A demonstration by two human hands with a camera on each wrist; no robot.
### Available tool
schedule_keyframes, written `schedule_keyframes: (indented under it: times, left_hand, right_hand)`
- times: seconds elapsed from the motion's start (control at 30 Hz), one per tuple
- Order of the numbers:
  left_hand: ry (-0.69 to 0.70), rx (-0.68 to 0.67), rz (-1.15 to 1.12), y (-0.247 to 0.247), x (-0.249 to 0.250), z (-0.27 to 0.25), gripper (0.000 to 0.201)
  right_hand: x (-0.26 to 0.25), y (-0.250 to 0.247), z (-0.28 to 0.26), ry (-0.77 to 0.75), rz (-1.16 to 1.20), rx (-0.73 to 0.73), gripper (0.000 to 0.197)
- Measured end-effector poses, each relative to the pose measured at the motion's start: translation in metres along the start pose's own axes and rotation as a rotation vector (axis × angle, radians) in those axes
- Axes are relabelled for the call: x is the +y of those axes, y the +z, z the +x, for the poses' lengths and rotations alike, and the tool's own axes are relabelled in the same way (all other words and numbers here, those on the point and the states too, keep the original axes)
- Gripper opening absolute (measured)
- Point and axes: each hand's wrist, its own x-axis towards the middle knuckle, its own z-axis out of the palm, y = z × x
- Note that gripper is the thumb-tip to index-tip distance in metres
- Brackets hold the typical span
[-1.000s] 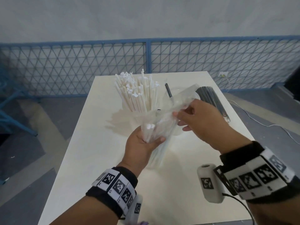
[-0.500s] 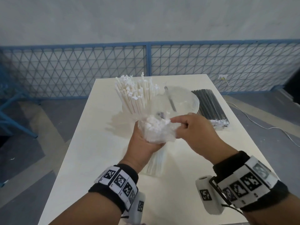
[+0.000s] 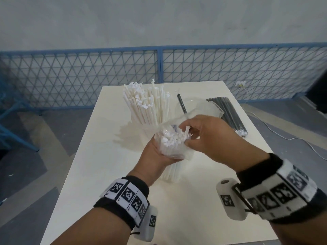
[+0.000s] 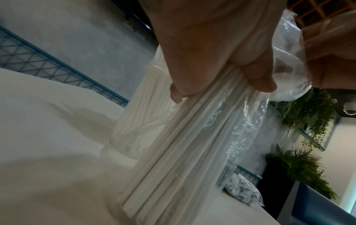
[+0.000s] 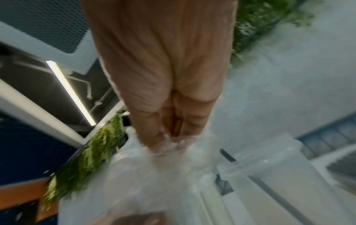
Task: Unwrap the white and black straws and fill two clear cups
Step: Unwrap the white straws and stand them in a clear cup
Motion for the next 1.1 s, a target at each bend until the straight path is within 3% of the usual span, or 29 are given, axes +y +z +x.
schedule_keyframes:
  times: [0.1, 0.2, 0.3, 0.37, 0.4, 0.43, 0.47, 0.53, 0.57, 0.63, 0.73, 0.83, 0.97, 1.1]
  left_hand:
    - [-0.012, -0.072, 0.063, -0.001, -0.003, 0.000, 0.082]
    - [-0.033, -0.131, 0.216, -0.004, -0.010, -0.003, 0.090]
    - [-0.076, -0.099, 0.224, -0.008, -0.019, 0.001, 0.078]
    - [-0.125, -0.229, 0.176, -0.008, -0.011, 0.004, 0.068]
    - [0.033, -0.321, 0.222, -0.010, -0.016, 0.005, 0.057]
    - [0.145, -0.268, 0.169, -0.015, -0.015, 0.007, 0.040]
    - [0.055, -0.176, 0.146, -0.018, -0.015, 0.012, 0.027]
    - [-0.057, -0.256, 0.209, -0.014, -0.021, 0.013, 0.020]
    - [-0.151, -0.225, 0.126, -0.018, -0.022, 0.014, 0.014]
    - [-0.196, -0.105, 0.016, -0.019, -0.027, 0.019, 0.037]
    - [-0.190, -0.109, 0.006, -0.014, -0.018, 0.023, 0.054]
    - [-0.227, -0.161, -0.005, -0.007, -0.010, 0.020, 0.056]
    - [-0.219, -0.130, 0.146, -0.012, -0.007, 0.010, 0.047]
    - [-0.239, -0.140, 0.215, -0.011, -0.012, 0.012, 0.039]
  right_hand:
    - [0.010, 0.000, 0.010, 0.063, 0.105, -0.247, 0.027]
    - [0.006, 0.005, 0.016, 0.035, 0.120, -0.312, 0.025]
    - [0.004, 0.027, 0.017, -0.032, 0.264, -0.252, 0.018]
    - [0.007, 0.048, 0.013, 0.018, 0.376, -0.184, 0.016]
    - [0.010, 0.057, 0.011, 0.050, 0.443, -0.144, 0.015]
    - [0.013, 0.063, 0.009, 0.080, 0.493, -0.111, 0.018]
    - [0.013, 0.067, 0.008, 0.094, 0.504, -0.087, 0.021]
    - [0.011, 0.066, 0.009, 0.072, 0.434, -0.048, 0.022]
    - [0.009, 0.062, 0.010, 0.053, 0.409, -0.011, 0.021]
    - [0.006, 0.051, 0.011, 0.040, 0.429, 0.062, 0.020]
    - [0.003, 0.034, 0.012, 0.091, 0.566, 0.036, 0.016]
    - [0.000, 0.028, 0.012, 0.118, 0.667, 0.063, 0.020]
    - [0.000, 0.023, 0.010, 0.233, 0.921, 0.286, 0.009]
    - [0.004, 0.025, 0.008, 0.267, 0.847, 0.164, 0.022]
